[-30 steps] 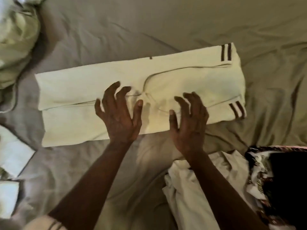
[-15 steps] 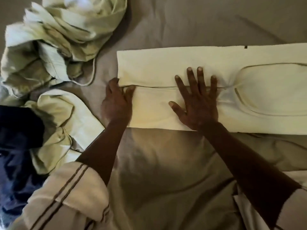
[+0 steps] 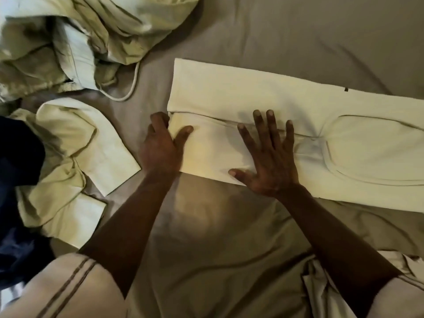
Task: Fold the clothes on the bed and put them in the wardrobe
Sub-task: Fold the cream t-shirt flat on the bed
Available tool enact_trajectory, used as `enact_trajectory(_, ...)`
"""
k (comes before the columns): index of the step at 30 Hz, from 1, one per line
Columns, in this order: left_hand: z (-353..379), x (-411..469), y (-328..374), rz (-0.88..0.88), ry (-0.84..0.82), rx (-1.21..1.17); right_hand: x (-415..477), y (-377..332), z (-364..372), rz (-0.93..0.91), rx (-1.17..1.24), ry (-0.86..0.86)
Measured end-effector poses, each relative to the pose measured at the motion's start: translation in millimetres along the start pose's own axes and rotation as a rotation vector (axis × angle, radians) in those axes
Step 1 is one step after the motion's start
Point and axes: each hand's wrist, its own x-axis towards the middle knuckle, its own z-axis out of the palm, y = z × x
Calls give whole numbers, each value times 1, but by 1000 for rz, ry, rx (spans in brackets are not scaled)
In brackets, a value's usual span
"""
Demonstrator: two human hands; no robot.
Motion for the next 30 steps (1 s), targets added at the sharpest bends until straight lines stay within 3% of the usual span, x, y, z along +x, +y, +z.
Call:
enact_trajectory(8,4,-5,8,-69,112,143,0,3,2,-35,14,43)
enact_trajectory(11,1,-2,9,-169,129,104,-3,6,0,43,4,88)
enact_trajectory(15,-5,4,19,-173,154,71,-14,16,2,191,0,148)
enact_trajectory(19,0,8,22,-174,114,141,-17,26,7,206,-29,100)
enact_trajectory(25,-9,13,19,-285,144,-105,-8,36,14,305,0,64)
enact_trajectory(30,-24,45,46,-508,-148,-203,-9,36,18,293,15,44)
